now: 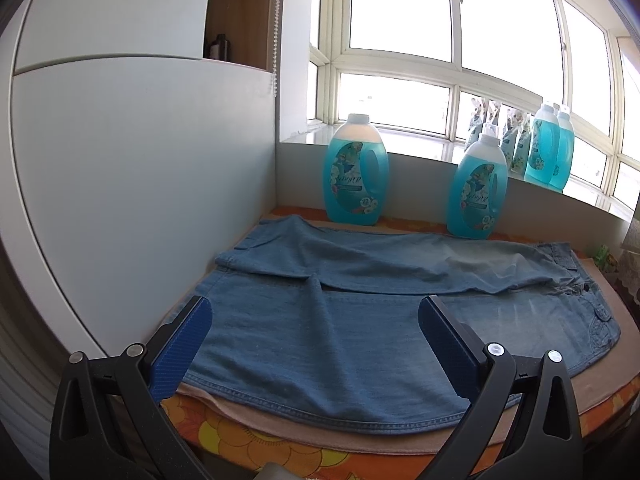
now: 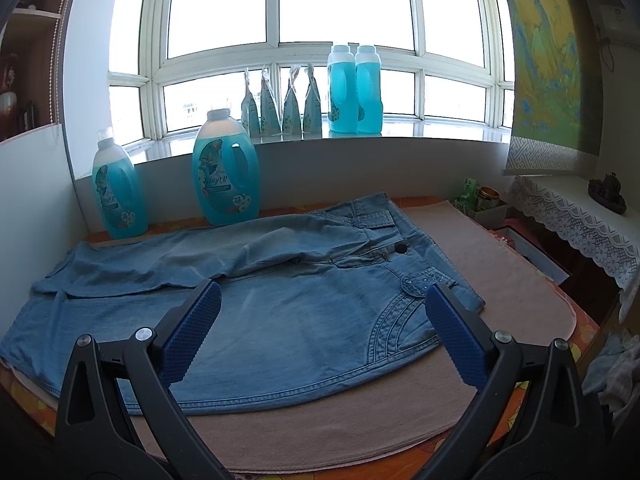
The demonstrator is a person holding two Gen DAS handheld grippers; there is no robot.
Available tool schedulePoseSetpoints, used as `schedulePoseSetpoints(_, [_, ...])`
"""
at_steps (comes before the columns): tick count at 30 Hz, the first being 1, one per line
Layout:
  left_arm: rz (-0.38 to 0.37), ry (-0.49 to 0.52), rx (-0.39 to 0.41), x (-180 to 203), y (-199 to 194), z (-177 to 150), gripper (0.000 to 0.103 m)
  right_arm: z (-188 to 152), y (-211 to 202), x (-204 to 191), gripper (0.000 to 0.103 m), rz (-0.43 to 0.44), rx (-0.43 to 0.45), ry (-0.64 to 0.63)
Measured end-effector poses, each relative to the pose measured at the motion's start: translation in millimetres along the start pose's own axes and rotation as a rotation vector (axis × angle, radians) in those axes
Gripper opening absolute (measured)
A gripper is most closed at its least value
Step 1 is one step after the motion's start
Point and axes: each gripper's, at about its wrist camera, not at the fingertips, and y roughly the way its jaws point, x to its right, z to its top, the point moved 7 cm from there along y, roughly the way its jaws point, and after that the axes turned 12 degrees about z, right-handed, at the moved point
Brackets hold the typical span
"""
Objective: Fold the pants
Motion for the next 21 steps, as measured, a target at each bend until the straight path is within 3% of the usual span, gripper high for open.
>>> schedulePoseSetpoints(12, [0.018,-0.007,-0.02,-14,15,-3,0.102,-9,22,-10,0.103,0.042,-0.017,-0.011])
schedulePoseSetpoints(21, [0.028,0.005,-0.052,-37,49,-3,0.083,1,50,-42,0.103,0.202,-0.023,-0.13])
